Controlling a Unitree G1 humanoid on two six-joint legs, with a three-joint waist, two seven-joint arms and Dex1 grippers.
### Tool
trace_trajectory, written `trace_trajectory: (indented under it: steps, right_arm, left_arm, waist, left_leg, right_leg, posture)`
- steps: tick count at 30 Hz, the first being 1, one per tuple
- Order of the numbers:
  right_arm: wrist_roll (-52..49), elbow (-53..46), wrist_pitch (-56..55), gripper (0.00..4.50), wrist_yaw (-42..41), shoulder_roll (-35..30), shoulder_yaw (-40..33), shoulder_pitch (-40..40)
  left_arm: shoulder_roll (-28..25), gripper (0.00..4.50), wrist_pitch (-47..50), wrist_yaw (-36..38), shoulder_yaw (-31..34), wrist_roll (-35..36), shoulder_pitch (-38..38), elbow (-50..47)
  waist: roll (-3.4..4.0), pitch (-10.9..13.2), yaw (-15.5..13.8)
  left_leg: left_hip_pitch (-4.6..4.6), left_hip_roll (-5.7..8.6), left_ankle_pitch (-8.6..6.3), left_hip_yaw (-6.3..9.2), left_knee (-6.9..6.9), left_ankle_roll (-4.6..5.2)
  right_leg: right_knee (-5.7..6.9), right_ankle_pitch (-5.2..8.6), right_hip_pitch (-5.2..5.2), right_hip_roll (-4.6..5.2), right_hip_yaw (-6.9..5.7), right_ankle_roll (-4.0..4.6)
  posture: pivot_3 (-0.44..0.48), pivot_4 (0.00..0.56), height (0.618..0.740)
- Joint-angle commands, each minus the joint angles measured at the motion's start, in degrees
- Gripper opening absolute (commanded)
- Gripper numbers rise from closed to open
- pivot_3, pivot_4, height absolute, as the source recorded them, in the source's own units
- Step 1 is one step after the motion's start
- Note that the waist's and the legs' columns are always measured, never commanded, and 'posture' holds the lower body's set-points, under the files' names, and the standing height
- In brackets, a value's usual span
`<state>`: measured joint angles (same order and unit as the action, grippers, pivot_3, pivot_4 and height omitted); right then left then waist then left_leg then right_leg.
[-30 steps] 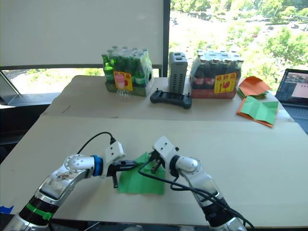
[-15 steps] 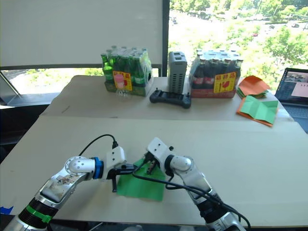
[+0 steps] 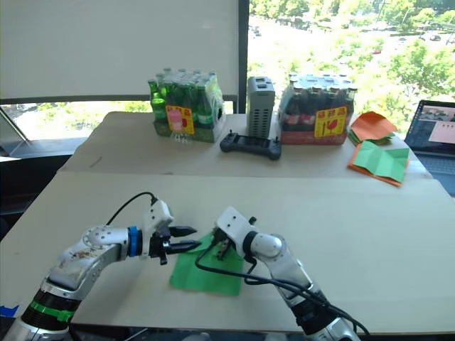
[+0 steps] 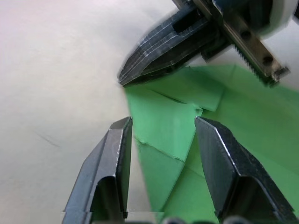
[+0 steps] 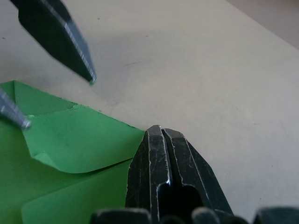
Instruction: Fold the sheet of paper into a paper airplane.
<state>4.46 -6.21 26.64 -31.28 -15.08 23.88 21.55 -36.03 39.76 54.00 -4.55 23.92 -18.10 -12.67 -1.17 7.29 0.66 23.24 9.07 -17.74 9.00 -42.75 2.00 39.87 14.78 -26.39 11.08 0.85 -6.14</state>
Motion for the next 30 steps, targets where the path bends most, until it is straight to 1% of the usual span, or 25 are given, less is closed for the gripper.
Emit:
trace_trajectory:
  steps: [1, 3, 5, 9, 11, 12, 15, 24, 30]
  right_arm:
    - [1.26, 0.71, 0.09, 0.0, 0.27, -0.03, 1.01, -0.79]
    - [1.37, 0.82, 0.0, 0.0, 0.51, 0.18, 0.96, -0.73]
    - [1.62, 0.82, -0.08, 0.0, 0.55, 0.29, 1.0, -0.79]
    - [1.98, 0.61, -0.04, 0.0, 0.6, 0.5, 1.12, -1.01]
    - [2.06, 0.37, 0.09, 0.0, 0.66, 0.67, 1.24, -1.09]
    - [2.11, 0.28, 0.13, 0.0, 0.73, 0.8, 1.32, -1.08]
    - [2.26, 0.19, 0.16, 0.0, 0.74, 1.05, 1.41, -1.03]
    - [2.55, -0.06, 0.25, 0.0, 0.86, 1.08, 1.09, -0.91]
    - [2.55, -0.06, 0.27, 0.0, 0.73, 1.09, 1.05, -0.76]
  left_arm:
    - [-0.11, 2.05, 5.22, 0.39, 4.29, 5.94, -2.54, -1.01]
    - [-0.65, 2.05, 5.5, 1.64, 4.29, 6.88, -3.54, -0.46]
    - [0.04, 2.05, 6.09, 0.64, 4.4, 6.94, -5.29, 1.52]
    - [1.02, 0.89, 3.01, -0.24, -0.17, 2.58, -6.74, 4.65]
    - [1.87, 0.19, 1.59, 0.12, -2.67, 1.31, -6.76, 4.56]
    - [2.62, 0.06, 1.35, -0.28, -3.68, 0.79, -7.02, 4.74]
    - [3.68, 0.06, 0.09, -1.25, -6.32, -1.67, -7.46, 5.77]
    - [5.51, 0.06, -1.98, -3.61, -8.34, -6.37, -7.59, 11.42]
    - [6.34, 0.06, -3.3, -3.87, -9.93, -8.69, -7.63, 13.59]
  waist:
    - [0.0, 0.0, 0.04]
    - [0.0, 0.0, 0.04]
    - [0.0, 0.0, 0.04]
    - [0.0, 0.0, 0.02]
    - [-0.01, 0.0, 0.04]
    - [0.0, 0.0, 0.03]
    - [-0.01, 0.0, 0.13]
    - [0.0, 0.0, 0.12]
    - [-0.01, -0.01, 0.04]
  left_leg:
    - [-0.01, 0.0, 0.0, 0.0, 0.0, 0.0]
    - [-0.01, 0.0, 0.01, 0.0, 0.0, -0.01]
    - [-0.02, 0.0, 0.01, 0.0, 0.0, -0.02]
    - [-0.03, 0.0, 0.03, 0.0, -0.01, -0.04]
    - [-0.03, 0.01, 0.02, 0.0, -0.01, -0.04]
    - [-0.03, 0.01, 0.02, 0.0, -0.01, -0.04]
    - [-0.01, 0.0, 0.02, 0.0, -0.01, -0.04]
    - [-0.02, 0.0, 0.02, 0.0, -0.01, -0.04]
    - [-0.03, 0.0, 0.02, 0.0, -0.03, -0.04]
  right_leg:
    - [0.0, 0.0, 0.0, 0.0, 0.0, 0.0]
    - [0.01, 0.0, 0.0, 0.0, 0.0, 0.0]
    - [0.0, 0.0, 0.01, 0.0, 0.0, 0.0]
    - [0.01, 0.0, 0.04, 0.01, 0.01, 0.01]
    - [0.0, 0.0, 0.05, 0.02, 0.01, 0.01]
    - [0.0, 0.0, 0.05, 0.02, 0.02, 0.01]
    - [0.01, 0.0, 0.04, 0.01, 0.02, 0.01]
    - [0.02, 0.0, 0.03, 0.01, 0.02, 0.01]
    - [0.02, 0.0, 0.06, 0.01, 0.02, 0.01]
  posture:
    - [0.0, 0.15, 0.675]
    - [0.0, 0.15, 0.675]
    - [0.0, 0.15, 0.675]
    - [0.0, 0.15, 0.675]
    - [0.0, 0.15, 0.675]
    - [0.0, 0.15, 0.675]
    - [0.0, 0.15, 0.675]
    - [0.0, 0.15, 0.675]
    - [0.0, 0.15, 0.675]
